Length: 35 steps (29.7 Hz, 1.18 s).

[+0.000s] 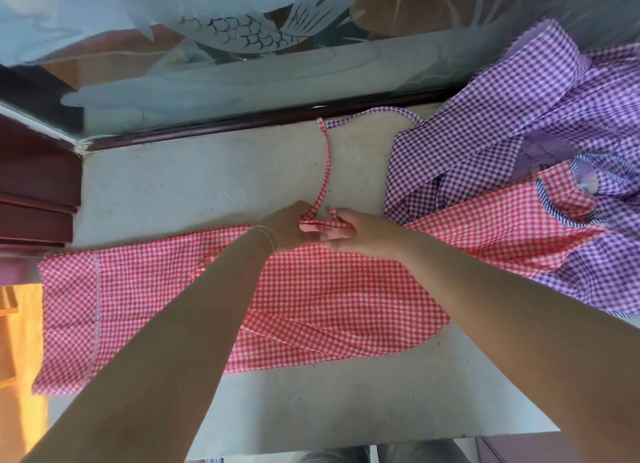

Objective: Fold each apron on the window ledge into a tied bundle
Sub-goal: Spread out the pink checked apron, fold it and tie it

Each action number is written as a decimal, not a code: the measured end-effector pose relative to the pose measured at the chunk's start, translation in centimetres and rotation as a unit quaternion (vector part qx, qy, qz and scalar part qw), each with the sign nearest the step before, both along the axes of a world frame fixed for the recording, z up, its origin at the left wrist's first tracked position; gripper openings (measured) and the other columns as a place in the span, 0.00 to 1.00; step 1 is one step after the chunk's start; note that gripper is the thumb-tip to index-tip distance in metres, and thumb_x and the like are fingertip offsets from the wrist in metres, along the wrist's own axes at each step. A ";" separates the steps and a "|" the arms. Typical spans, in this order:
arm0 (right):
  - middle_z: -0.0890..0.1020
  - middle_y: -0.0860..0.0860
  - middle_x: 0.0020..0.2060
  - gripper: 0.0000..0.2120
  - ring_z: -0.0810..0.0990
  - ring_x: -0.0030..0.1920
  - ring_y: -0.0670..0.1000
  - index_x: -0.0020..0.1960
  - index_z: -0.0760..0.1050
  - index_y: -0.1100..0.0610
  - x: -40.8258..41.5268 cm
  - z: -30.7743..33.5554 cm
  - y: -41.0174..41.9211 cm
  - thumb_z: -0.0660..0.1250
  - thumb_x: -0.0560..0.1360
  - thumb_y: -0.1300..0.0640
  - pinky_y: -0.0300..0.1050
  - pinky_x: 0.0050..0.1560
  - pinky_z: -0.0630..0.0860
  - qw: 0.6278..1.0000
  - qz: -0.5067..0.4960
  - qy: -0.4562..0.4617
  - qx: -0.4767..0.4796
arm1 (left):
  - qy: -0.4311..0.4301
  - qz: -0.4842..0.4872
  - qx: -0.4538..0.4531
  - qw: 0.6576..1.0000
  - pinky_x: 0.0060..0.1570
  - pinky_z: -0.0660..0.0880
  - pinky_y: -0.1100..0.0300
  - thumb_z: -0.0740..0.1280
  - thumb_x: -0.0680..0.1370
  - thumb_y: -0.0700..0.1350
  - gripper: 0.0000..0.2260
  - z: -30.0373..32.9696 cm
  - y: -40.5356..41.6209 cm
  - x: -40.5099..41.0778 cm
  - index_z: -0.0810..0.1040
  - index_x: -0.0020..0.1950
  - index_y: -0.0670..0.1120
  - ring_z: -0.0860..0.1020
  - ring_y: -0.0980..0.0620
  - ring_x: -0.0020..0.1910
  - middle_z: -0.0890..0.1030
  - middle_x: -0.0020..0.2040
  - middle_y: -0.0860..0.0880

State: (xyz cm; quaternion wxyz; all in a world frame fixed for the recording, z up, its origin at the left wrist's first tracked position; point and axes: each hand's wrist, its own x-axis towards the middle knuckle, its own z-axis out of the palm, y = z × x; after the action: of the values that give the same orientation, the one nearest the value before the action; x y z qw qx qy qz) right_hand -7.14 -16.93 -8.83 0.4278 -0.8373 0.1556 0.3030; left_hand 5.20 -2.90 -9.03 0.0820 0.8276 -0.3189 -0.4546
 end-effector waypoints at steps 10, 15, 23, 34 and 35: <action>0.76 0.53 0.61 0.40 0.81 0.49 0.48 0.78 0.46 0.46 3.1 1.1 -1.6 0.69 0.76 0.52 0.44 0.47 0.81 0.961 -0.217 -0.166 -0.036 | -0.186 0.095 -0.036 0.977 0.64 0.71 0.46 0.65 0.78 0.49 0.30 -1.9 1.2 -2.7 0.54 0.76 0.52 0.74 0.43 0.61 0.75 0.64 0.45; 0.69 0.53 0.69 0.29 0.69 0.68 0.51 0.76 0.57 0.54 4.1 1.1 -4.1 0.65 0.78 0.54 0.44 0.65 0.67 0.927 -0.332 -0.162 -0.071 | -0.369 -0.005 -0.193 0.909 0.68 0.66 0.41 0.64 0.78 0.49 0.25 -1.8 1.6 -6.3 0.61 0.73 0.49 0.67 0.40 0.70 0.68 0.71 0.43; 0.79 0.53 0.57 0.13 0.75 0.59 0.52 0.60 0.75 0.57 -7.5 0.2 -4.5 0.65 0.76 0.60 0.47 0.61 0.72 0.921 -0.127 -0.267 -0.253 | -0.238 -0.146 0.038 0.959 0.73 0.41 0.40 0.56 0.80 0.60 0.33 -2.2 -2.9 -8.9 0.42 0.79 0.53 0.41 0.43 0.77 0.40 0.79 0.49; 0.74 0.57 0.62 0.15 0.70 0.63 0.60 0.60 0.74 0.58 -18.2 1.2 -16.1 0.67 0.74 0.57 0.61 0.60 0.70 0.812 -0.421 -0.161 -0.370 | -0.224 -0.226 -0.047 0.947 0.73 0.41 0.42 0.55 0.79 0.63 0.37 0.1 -14.9 -17.7 0.35 0.77 0.52 0.36 0.43 0.77 0.35 0.78 0.48; 0.73 0.56 0.63 0.16 0.70 0.64 0.60 0.62 0.72 0.57 -18.6 1.5 -17.4 0.66 0.75 0.54 0.61 0.62 0.68 0.810 -0.446 -0.126 -0.358 | -0.224 -0.236 -0.046 0.944 0.72 0.41 0.41 0.56 0.79 0.62 0.37 0.2 -16.0 -18.3 0.36 0.78 0.52 0.37 0.43 0.77 0.36 0.78 0.48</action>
State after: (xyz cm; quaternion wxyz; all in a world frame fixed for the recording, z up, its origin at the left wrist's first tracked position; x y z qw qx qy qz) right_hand -25.76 -34.35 -7.32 0.2015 -0.8004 0.5544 -0.1066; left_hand -13.11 -18.89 -8.85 -0.0629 0.8047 -0.5355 -0.2482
